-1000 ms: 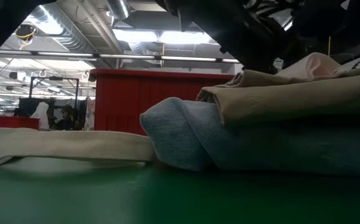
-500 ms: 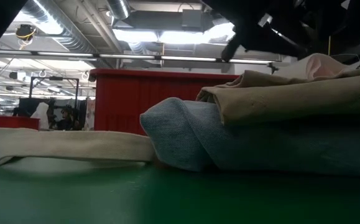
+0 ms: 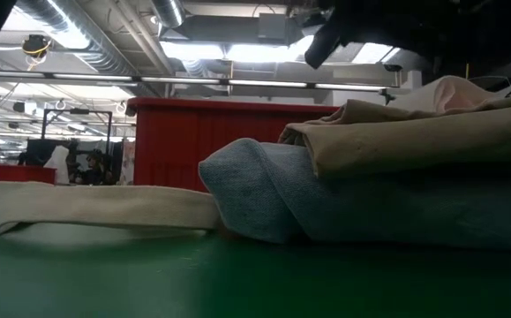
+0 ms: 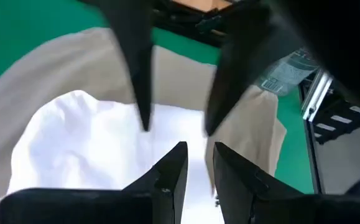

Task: Fold laundry
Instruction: Fold the white underwear

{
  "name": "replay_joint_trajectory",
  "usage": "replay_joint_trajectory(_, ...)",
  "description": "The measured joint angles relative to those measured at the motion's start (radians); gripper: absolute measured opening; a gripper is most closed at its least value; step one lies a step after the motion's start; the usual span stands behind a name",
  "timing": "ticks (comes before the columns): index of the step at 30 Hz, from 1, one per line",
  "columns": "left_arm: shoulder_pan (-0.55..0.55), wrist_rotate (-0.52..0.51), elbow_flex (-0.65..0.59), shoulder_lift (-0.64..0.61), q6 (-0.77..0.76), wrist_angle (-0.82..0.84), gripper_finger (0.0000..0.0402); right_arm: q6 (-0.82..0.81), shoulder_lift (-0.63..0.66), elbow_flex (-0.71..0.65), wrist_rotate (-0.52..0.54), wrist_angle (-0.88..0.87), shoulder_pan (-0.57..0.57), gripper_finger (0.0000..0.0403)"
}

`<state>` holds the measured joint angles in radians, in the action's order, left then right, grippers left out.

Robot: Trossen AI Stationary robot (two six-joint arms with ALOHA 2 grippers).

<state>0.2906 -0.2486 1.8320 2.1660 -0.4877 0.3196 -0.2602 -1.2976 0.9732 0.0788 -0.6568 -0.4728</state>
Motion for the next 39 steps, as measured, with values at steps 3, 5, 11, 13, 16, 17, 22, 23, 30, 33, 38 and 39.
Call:
replay_joint_trajectory(3, 0.026, -0.048, 0.0, 0.009, 0.004, 0.004, 0.0069, -0.03, -0.012, -0.039, 0.0, 0.035, 0.001, 0.0182)
replay_joint_trajectory(5, 0.037, -0.068, 0.0, 0.03, 0.004, 0.001, 0.0065, -0.046, -0.012, -0.066, 0.0, 0.029, 0.001, 0.0182)
replay_joint_trajectory(11, 0.043, -0.072, 0.0, 0.103, 0.003, 0.013, 0.0054, -0.088, -0.013, -0.141, 0.004, 0.054, 0.001, 0.0182)
replay_joint_trajectory(13, 0.043, -0.073, 0.0, 0.12, 0.003, 0.012, 0.005, -0.089, -0.013, -0.172, 0.0, 0.078, 0.001, 0.0182)
replay_joint_trajectory(16, 0.043, -0.072, 0.0, 0.13, 0.003, 0.017, 0.0044, -0.089, -0.013, -0.196, -0.005, 0.095, 0.001, 0.0182)
replay_joint_trajectory(17, 0.043, -0.071, 0.0, 0.13, 0.003, 0.022, 0.0042, -0.089, -0.013, -0.196, -0.008, 0.091, 0.001, 0.0182)
replay_joint_trajectory(22, 0.041, -0.048, 0.0, 0.123, 0.003, 0.033, 0.0032, -0.088, -0.013, -0.165, -0.044, 0.072, 0.002, 0.0182)
replay_joint_trajectory(23, 0.041, -0.045, 0.0, 0.116, 0.003, 0.039, 0.003, -0.087, -0.013, -0.151, -0.056, 0.068, 0.002, 0.0182)
replay_joint_trajectory(30, 0.038, -0.045, 0.003, 0.079, 0.029, 0.04, 0.0015, -0.068, -0.013, -0.014, -0.031, -0.063, 0.002, 0.0182)
replay_joint_trajectory(33, 0.025, -0.063, 0.004, 0.071, 0.029, 0.028, 0.0012, -0.037, -0.013, 0.015, 0.055, -0.075, 0.002, 0.0182)
replay_joint_trajectory(38, -0.004, -0.077, 0.004, 0.064, 0.02, 0.029, 0.0012, 0.006, -0.013, 0.016, 0.158, -0.083, 0.002, 0.0182)
replay_joint_trajectory(39, -0.011, -0.079, 0.004, 0.064, 0.02, 0.027, 0.0012, 0.008, -0.013, 0.014, 0.172, -0.083, 0.002, 0.0182)
